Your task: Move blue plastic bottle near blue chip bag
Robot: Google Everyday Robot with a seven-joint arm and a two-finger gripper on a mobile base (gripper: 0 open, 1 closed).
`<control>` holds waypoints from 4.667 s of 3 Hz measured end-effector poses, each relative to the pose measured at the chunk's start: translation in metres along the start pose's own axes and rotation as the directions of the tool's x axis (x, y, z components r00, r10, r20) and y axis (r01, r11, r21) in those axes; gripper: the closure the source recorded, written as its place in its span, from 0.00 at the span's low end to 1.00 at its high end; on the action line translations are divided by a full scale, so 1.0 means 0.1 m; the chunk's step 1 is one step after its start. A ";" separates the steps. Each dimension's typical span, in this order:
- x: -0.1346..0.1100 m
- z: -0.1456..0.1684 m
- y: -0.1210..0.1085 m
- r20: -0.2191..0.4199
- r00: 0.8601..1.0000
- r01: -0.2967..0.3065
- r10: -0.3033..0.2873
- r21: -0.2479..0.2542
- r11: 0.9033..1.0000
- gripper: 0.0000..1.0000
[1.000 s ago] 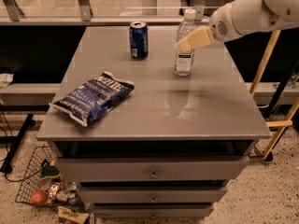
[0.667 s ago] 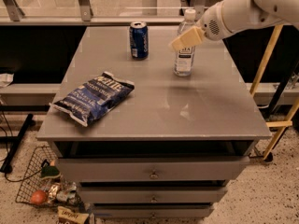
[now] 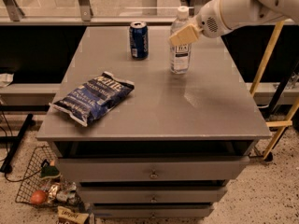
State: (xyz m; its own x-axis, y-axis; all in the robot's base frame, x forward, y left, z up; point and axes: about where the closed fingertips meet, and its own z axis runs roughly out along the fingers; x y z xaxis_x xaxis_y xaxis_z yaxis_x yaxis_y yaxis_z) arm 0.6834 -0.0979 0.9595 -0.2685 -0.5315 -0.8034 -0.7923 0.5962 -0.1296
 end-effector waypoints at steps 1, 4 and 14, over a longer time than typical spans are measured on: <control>-0.28 -0.27 0.31 0.064 0.992 0.116 -0.111 -0.085 0.990 0.89; -0.30 -0.41 0.94 0.082 0.966 0.258 -0.245 -0.322 0.911 1.00; -0.40 0.18 2.12 0.142 0.952 0.307 -0.272 -0.462 0.832 1.00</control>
Offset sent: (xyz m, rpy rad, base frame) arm -0.1230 0.0639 0.0562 -0.0669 0.0227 0.7525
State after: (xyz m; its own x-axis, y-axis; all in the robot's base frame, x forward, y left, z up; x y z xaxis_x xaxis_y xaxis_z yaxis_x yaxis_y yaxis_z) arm 0.5359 0.0605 0.9540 0.0375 -0.5827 -0.8118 -0.9948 0.0551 -0.0855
